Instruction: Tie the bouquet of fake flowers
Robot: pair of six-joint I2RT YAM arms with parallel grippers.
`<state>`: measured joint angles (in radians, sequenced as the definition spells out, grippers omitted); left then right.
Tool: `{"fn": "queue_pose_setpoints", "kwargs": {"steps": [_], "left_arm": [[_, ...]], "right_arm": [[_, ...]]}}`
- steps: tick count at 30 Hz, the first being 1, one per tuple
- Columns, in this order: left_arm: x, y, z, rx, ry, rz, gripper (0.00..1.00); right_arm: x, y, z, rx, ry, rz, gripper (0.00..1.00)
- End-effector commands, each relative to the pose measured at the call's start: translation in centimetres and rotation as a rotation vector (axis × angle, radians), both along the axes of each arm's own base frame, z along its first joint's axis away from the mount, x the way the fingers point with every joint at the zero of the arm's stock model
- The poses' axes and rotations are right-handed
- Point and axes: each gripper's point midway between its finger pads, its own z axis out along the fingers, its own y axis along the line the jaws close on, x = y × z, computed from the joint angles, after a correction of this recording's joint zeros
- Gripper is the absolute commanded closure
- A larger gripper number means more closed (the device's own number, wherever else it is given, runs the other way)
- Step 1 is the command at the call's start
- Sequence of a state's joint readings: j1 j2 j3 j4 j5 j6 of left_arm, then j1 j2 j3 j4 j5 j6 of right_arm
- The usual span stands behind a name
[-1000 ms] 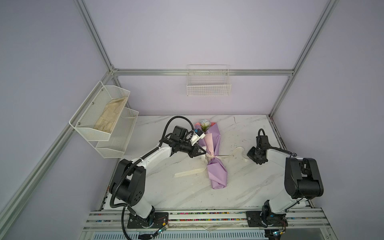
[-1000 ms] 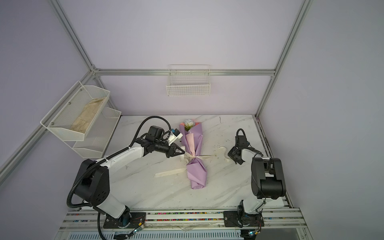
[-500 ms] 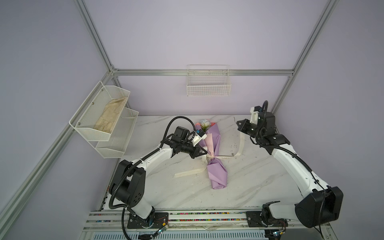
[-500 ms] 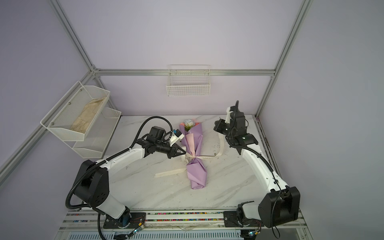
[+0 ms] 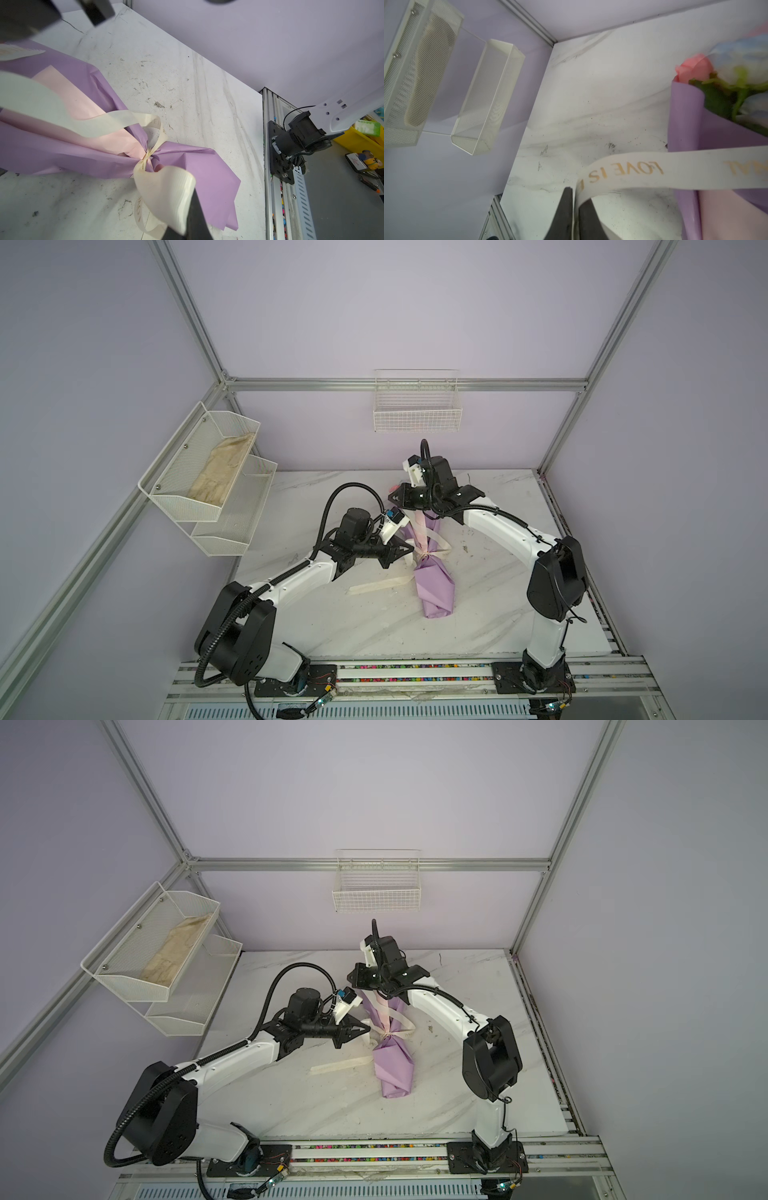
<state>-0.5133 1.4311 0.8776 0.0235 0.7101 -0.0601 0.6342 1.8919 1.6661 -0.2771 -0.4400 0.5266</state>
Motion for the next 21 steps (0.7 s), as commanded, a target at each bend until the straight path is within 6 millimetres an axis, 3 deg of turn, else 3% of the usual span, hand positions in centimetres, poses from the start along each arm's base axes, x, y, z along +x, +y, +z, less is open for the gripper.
{"fn": "queue_pose_setpoints", "kwargs": {"steps": [1, 3, 5, 8, 10, 12, 13, 15, 21], "left_arm": [[0.1, -0.2, 2.0, -0.063, -0.07, 0.012, 0.99], [0.1, -0.3, 2.1, -0.065, -0.07, 0.008, 0.99], [0.2, -0.3, 2.1, -0.064, -0.073, 0.011, 0.99], [0.4, -0.4, 2.3, -0.069, -0.074, 0.013, 0.99], [0.5, -0.4, 2.6, -0.071, -0.074, 0.014, 0.99], [0.6, -0.4, 3.0, -0.076, -0.076, 0.015, 0.99], [0.7, -0.7, 1.9, -0.063, -0.049, 0.009, 0.99], [0.8, -0.8, 1.7, -0.061, -0.039, 0.004, 0.98], [1.0, -0.8, 1.7, -0.043, -0.018, 0.009, 0.98]], "right_arm": [[-1.8, 0.3, -0.3, -0.027, 0.044, 0.077, 0.64], [-0.9, -2.5, -1.0, -0.16, 0.023, -0.028, 0.52], [-0.2, -6.2, -0.3, -0.207, 0.003, -0.142, 0.42], [-0.2, -11.1, 0.5, -0.181, 0.023, -0.247, 0.38], [-1.3, -12.7, 0.9, -0.18, 0.016, -0.273, 0.37], [-2.8, -13.3, 1.0, -0.163, 0.017, -0.272, 0.37], [-3.8, -13.3, 0.9, -0.128, 0.03, -0.261, 0.38], [-5.2, -13.5, 0.5, -0.067, 0.066, -0.273, 0.39], [-8.5, -12.9, 2.2, 0.23, 0.083, -0.276, 0.45]]}}
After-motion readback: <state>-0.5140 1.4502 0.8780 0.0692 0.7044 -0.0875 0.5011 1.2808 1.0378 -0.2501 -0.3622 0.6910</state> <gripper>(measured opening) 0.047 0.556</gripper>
